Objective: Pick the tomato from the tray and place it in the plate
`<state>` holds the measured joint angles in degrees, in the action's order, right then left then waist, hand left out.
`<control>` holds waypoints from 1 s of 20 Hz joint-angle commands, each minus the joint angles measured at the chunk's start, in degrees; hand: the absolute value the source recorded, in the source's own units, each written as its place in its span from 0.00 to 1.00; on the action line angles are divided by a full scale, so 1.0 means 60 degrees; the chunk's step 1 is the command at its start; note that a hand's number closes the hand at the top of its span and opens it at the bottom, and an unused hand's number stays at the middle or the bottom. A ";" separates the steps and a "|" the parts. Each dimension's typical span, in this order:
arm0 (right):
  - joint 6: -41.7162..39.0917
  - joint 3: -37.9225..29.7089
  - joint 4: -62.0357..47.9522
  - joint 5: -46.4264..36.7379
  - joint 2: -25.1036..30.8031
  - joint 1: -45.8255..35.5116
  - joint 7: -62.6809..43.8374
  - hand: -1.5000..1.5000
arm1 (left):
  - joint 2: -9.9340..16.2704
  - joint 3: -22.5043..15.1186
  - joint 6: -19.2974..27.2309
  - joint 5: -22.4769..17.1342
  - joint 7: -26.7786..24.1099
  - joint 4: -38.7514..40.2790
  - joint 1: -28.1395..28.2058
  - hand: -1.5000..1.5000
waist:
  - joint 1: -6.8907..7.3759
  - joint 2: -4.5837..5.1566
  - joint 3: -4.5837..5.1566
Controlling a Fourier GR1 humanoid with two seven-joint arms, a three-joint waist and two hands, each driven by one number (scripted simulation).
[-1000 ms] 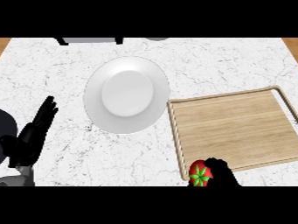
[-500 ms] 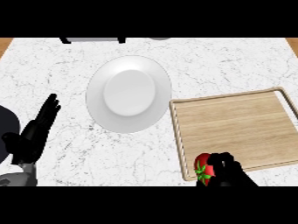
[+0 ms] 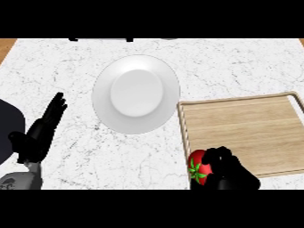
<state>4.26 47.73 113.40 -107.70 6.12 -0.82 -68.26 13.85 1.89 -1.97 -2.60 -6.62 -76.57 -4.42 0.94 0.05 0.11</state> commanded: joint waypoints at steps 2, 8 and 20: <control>-0.0707 -0.0374 -0.0066 0.1579 -0.0978 -0.1456 -0.2001 1.00 | -0.0194 -0.0214 0.0075 0.0127 -0.0004 -0.0134 -0.0250 0.50 | 0.0321 0.0114 -0.0006; -0.0064 -0.1207 -0.1761 0.3063 -0.1005 -0.3460 -0.2429 1.00 | -0.0383 -0.0469 0.0113 0.0372 -0.0131 0.0179 -0.0315 0.50 | 0.0512 0.0159 -0.0004; 0.2144 -0.3645 -0.4800 0.4756 -0.1014 -0.6418 -0.2269 1.00 | -0.0277 -0.0423 -0.0124 0.0274 -0.0003 0.0251 -0.0487 0.50 | 0.0846 0.0205 -0.0027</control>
<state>7.66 29.48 87.54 -80.49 0.69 -34.67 -68.96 12.51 -0.50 -2.98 -1.25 -6.44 -75.60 -7.58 5.53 1.20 -0.01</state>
